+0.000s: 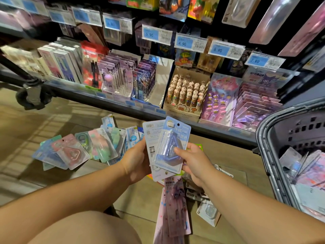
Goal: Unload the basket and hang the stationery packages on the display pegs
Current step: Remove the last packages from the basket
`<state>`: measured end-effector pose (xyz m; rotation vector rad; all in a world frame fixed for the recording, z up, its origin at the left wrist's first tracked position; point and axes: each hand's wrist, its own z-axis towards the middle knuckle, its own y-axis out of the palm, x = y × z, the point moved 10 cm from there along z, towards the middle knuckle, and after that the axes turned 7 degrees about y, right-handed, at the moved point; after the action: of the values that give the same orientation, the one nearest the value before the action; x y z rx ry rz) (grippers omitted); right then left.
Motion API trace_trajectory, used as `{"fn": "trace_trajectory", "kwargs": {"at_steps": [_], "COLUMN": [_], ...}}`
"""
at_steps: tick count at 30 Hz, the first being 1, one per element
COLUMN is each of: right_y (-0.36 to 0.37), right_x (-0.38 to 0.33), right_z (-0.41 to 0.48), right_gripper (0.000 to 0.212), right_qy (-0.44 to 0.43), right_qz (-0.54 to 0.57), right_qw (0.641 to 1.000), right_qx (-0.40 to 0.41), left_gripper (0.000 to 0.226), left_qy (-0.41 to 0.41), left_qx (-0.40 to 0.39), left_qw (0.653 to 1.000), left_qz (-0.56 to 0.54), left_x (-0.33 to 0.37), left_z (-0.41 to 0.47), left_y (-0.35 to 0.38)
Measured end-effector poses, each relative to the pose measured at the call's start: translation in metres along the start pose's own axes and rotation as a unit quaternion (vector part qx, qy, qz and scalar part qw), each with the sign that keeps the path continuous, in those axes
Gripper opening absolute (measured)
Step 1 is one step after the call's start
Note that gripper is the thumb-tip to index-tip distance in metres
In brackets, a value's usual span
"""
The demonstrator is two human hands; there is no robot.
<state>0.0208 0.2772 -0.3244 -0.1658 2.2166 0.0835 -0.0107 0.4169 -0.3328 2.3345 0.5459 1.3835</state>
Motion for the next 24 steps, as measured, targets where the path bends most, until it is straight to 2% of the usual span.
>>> {"fn": "trace_trajectory", "kwargs": {"at_steps": [6,13,17,21,24], "right_y": [0.000,0.001,0.002,0.003,0.002], "right_x": [-0.011,-0.021,-0.028,-0.035,-0.035], "right_z": [-0.001,0.000,-0.003,-0.010,-0.011], "right_gripper": [0.019,0.031,0.033,0.034,0.035], "right_qy": [-0.016,-0.039,-0.054,-0.071,-0.079], "right_qz": [0.009,0.010,0.029,0.047,0.048], "right_qw": [1.000,0.999,0.998,0.996,0.996], "right_qx": [-0.002,0.006,0.005,-0.003,-0.007], "left_gripper": [0.048,0.055,0.049,0.054,0.076], "left_qy": [0.004,0.000,0.015,0.023,0.035], "left_qx": [-0.015,-0.011,0.000,-0.023,-0.002], "left_qw": [1.000,1.000,1.000,0.998,0.997], "left_qz": [-0.004,-0.001,0.021,0.051,0.062], "left_x": [0.008,0.006,0.008,0.009,0.006], "left_z": [-0.001,0.002,0.000,-0.001,0.008], "left_y": [0.005,-0.003,-0.001,0.004,-0.010]}}
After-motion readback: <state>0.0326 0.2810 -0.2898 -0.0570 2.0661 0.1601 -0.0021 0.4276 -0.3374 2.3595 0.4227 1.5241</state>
